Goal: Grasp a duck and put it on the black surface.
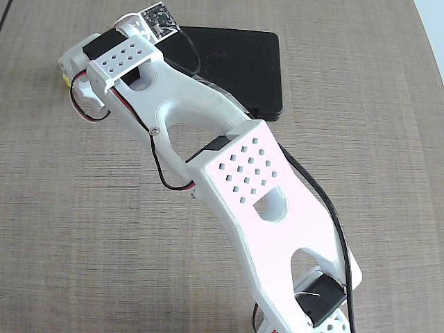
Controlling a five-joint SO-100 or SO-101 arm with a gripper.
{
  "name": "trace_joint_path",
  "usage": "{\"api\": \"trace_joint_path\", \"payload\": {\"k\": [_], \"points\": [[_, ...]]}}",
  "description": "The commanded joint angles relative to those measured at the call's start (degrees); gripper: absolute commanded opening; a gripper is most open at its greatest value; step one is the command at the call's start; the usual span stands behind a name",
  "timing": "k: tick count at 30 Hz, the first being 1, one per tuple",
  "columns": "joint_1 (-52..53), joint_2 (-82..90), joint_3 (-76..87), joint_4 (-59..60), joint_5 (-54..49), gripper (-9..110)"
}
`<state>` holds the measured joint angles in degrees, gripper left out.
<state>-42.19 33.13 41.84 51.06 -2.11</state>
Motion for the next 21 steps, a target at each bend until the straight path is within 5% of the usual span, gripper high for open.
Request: {"api": "trace_joint_path", "payload": {"k": [1,7,21], "points": [[-0.1,-0.4,-3.9,-1.8,0.4,9],[-0.4,-1.9,-5.8,-2.5,0.4,-1],[0.4,12.7,-1.9,-1.5,0.0,1]]}}
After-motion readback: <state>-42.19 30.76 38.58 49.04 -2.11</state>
